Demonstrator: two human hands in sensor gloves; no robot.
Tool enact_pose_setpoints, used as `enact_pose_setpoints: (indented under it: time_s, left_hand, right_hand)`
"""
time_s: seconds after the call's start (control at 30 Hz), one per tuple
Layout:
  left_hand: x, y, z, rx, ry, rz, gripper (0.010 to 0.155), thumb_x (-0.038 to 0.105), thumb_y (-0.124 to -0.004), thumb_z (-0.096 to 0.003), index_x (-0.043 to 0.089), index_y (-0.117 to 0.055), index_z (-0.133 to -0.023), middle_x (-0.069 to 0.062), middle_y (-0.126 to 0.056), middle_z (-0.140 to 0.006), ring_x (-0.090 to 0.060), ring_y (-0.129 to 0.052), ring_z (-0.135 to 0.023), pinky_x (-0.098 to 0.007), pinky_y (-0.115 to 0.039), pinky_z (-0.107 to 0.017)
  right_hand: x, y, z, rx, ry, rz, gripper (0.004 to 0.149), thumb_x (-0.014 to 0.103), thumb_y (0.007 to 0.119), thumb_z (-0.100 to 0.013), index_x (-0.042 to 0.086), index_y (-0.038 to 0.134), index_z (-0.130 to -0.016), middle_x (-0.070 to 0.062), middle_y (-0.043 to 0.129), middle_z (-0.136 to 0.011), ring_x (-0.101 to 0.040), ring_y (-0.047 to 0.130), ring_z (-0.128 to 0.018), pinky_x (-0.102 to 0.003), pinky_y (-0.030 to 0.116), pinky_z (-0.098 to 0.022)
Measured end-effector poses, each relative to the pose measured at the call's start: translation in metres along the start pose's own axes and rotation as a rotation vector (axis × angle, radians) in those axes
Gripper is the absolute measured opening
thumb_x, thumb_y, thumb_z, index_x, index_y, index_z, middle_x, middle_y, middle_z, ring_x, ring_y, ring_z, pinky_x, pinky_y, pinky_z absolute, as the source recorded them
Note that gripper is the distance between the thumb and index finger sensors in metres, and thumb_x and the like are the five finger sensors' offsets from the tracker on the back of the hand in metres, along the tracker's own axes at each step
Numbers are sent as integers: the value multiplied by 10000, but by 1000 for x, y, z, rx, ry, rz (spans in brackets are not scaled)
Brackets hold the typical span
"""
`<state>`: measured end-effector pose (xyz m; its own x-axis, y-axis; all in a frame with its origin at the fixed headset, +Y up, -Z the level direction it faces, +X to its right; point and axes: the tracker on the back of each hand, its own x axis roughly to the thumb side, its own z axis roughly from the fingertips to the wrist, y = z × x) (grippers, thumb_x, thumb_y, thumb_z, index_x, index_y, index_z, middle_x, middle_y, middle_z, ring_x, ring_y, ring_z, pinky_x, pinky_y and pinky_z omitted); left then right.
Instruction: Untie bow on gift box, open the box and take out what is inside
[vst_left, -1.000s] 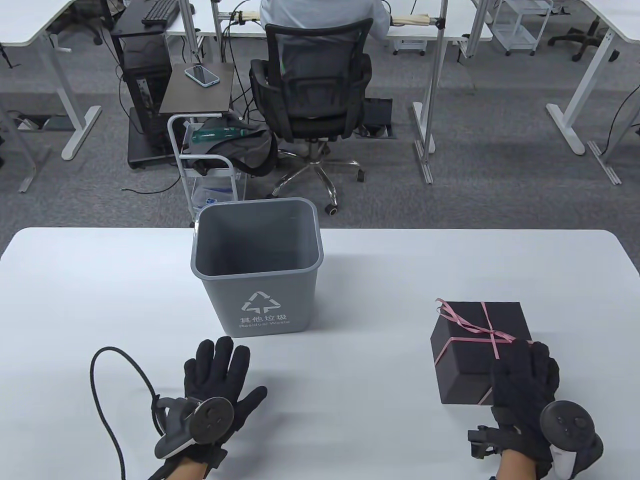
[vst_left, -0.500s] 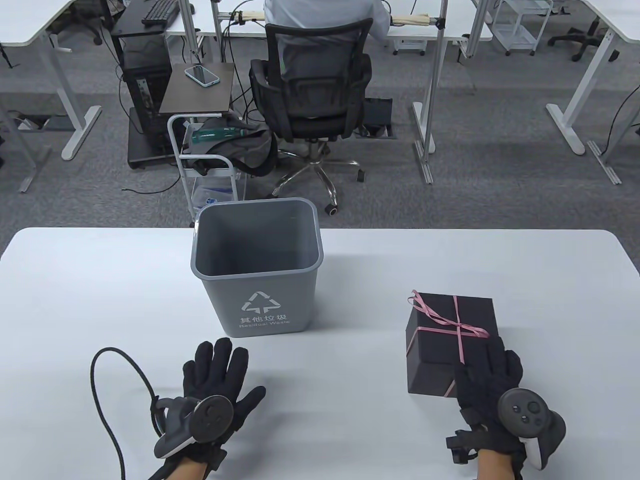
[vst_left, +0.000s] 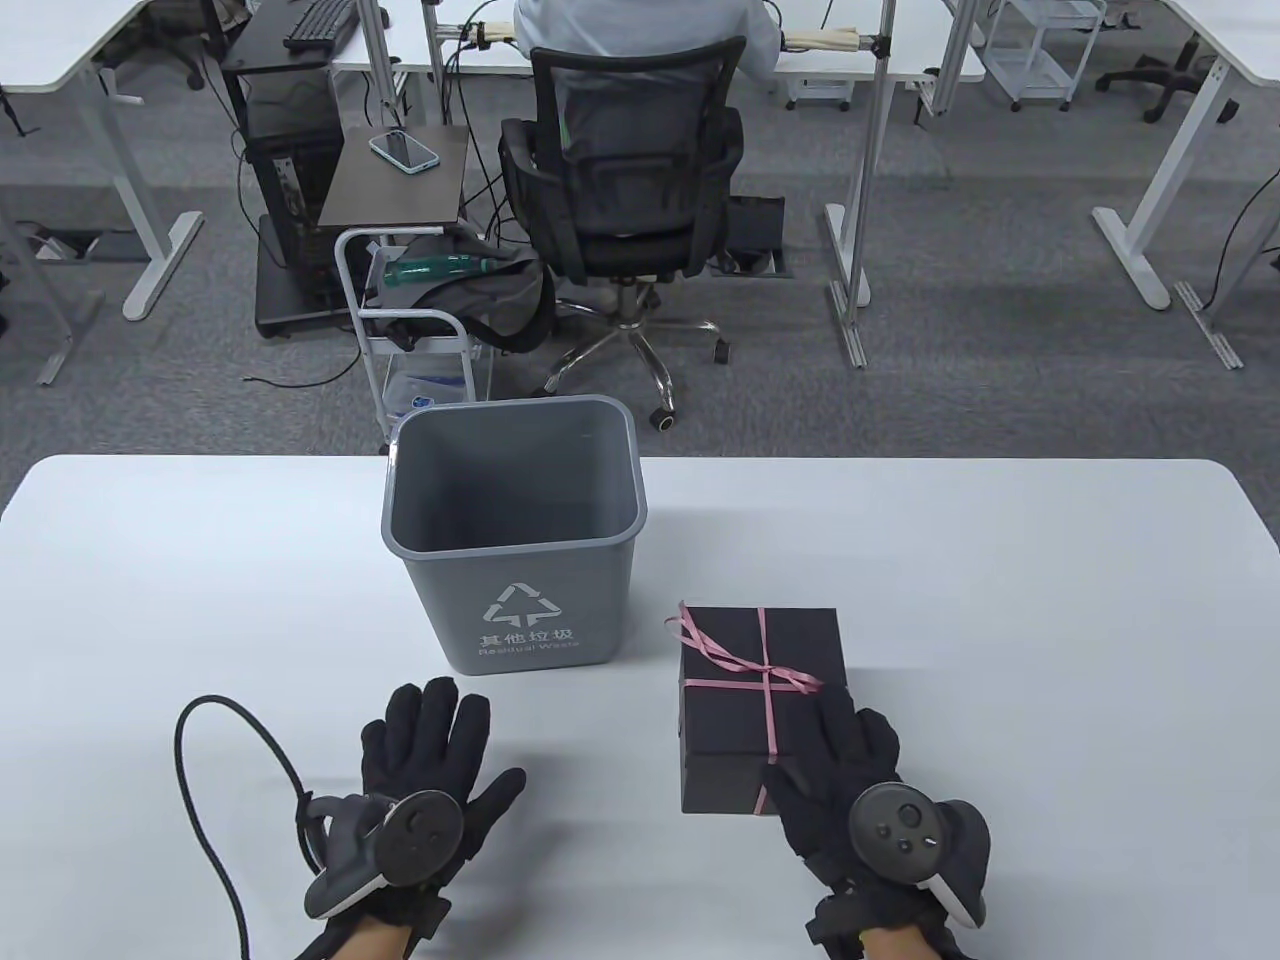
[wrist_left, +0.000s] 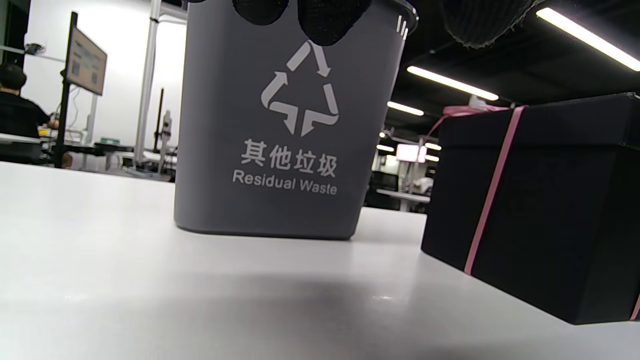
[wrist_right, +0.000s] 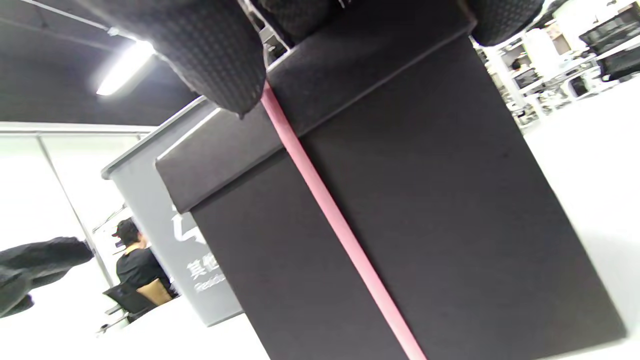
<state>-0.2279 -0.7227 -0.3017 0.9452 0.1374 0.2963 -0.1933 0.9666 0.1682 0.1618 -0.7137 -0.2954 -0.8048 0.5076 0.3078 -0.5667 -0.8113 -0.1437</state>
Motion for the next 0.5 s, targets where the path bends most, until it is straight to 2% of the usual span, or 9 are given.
enact_pose_setpoints:
  time_s: [0.5]
  left_hand:
    - [0,3,0,17,16,-19,759,628,-620,-627,141,-493,-1196,-266,-456,-1257,-604,-451,-1069,-720,-463,-730]
  right_hand:
    - [45,32,4,28,-150,116,696,440,777,-609,125,521,-1175,-204,390,-1196,-610,472,-891,-546,642,-671]
